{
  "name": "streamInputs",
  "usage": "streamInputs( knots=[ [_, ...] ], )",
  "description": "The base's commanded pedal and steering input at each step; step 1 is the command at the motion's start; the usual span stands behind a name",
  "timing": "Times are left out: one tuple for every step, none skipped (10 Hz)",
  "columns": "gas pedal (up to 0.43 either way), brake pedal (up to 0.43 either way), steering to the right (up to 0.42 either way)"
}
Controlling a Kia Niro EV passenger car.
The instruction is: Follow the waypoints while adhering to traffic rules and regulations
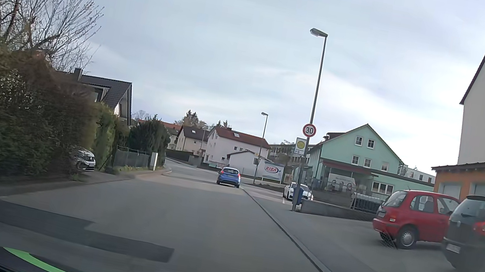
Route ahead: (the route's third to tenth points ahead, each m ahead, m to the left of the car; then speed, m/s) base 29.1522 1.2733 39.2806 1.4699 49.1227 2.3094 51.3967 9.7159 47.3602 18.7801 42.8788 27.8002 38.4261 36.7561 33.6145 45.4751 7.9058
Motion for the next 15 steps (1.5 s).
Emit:
streamInputs(
  knots=[
    [0.087, 0.0, -0.007],
    [0.087, 0.0, -0.008],
    [0.087, 0.0, -0.008],
    [0.087, 0.0, -0.008],
    [0.087, 0.0, -0.008],
    [0.087, 0.0, -0.008],
    [0.087, 0.0, -0.008],
    [0.087, 0.0, -0.008],
    [0.087, 0.0, -0.008],
    [0.087, 0.0, -0.006],
    [0.087, 0.0, -0.006],
    [0.087, 0.0, -0.006],
    [0.087, 0.0, -0.006],
    [0.087, 0.0, -0.006],
    [0.079, 0.0, -0.005]
  ],
)
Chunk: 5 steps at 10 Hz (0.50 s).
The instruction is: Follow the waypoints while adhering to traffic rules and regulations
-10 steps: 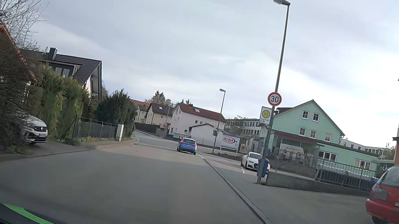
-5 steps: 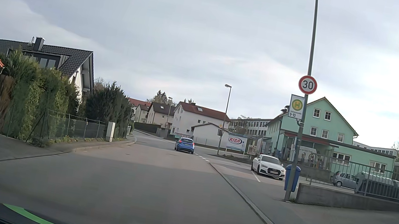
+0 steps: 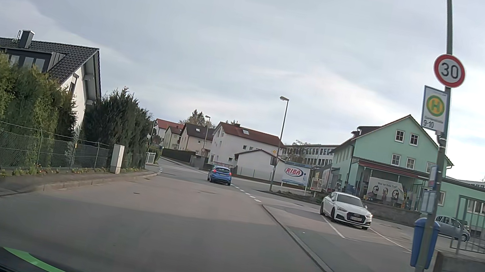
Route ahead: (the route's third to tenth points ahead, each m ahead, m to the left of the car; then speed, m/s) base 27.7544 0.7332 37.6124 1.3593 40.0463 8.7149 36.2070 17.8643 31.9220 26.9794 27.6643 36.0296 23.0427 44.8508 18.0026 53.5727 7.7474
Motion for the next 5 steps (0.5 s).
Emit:
streamInputs(
  knots=[
    [0.079, 0.0, -0.005],
    [0.079, 0.0, -0.005],
    [0.079, 0.0, -0.005],
    [0.079, 0.0, -0.005],
    [0.067, 0.0, -0.005]
  ],
)
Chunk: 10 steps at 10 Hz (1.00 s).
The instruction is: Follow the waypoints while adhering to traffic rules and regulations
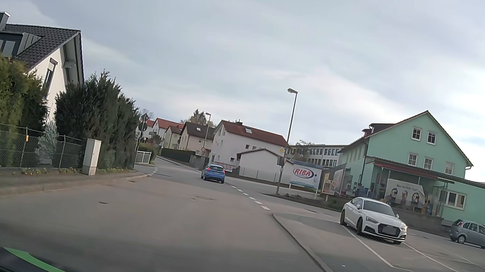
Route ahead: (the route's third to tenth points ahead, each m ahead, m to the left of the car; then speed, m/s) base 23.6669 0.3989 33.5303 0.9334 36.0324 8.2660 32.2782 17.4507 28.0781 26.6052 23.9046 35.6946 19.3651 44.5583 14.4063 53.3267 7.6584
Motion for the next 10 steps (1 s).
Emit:
streamInputs(
  knots=[
    [0.059, 0.0, -0.005],
    [0.028, 0.0, -0.005],
    [0.0, 0.0, -0.005],
    [0.0, 0.0, -0.005],
    [0.0, 0.0, -0.005],
    [0.0, 0.0, -0.005],
    [0.0, 0.0, -0.005],
    [0.0, 0.0, -0.005],
    [0.0, 0.0, -0.005],
    [0.0, 0.0, -0.005]
  ],
)
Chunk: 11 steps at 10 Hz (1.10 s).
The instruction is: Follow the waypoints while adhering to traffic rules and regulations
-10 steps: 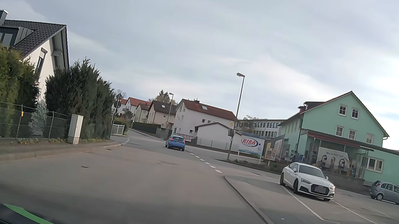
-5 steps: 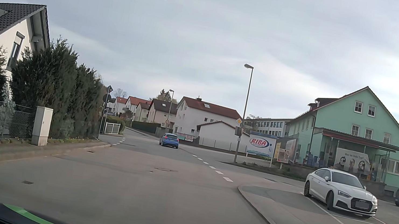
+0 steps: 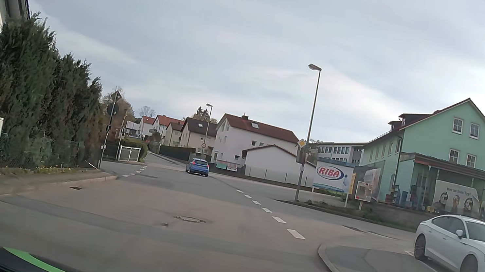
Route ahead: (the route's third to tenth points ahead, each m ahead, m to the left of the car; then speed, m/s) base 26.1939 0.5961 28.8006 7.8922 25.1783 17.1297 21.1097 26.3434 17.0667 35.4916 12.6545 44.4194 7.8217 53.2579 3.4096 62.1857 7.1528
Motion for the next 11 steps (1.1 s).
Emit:
streamInputs(
  knots=[
    [0.0, 0.0, -0.005],
    [0.0, 0.0, -0.005],
    [0.0, 0.0, -0.005],
    [0.0, 0.0, -0.005],
    [0.0, 0.0, -0.005],
    [0.0, 0.0, -0.005],
    [0.0, 0.0, -0.005],
    [0.0, 0.0, -0.005],
    [0.0, 0.0, -0.005],
    [0.0, 0.006, -0.005],
    [0.0, 0.043, -0.005]
  ],
)
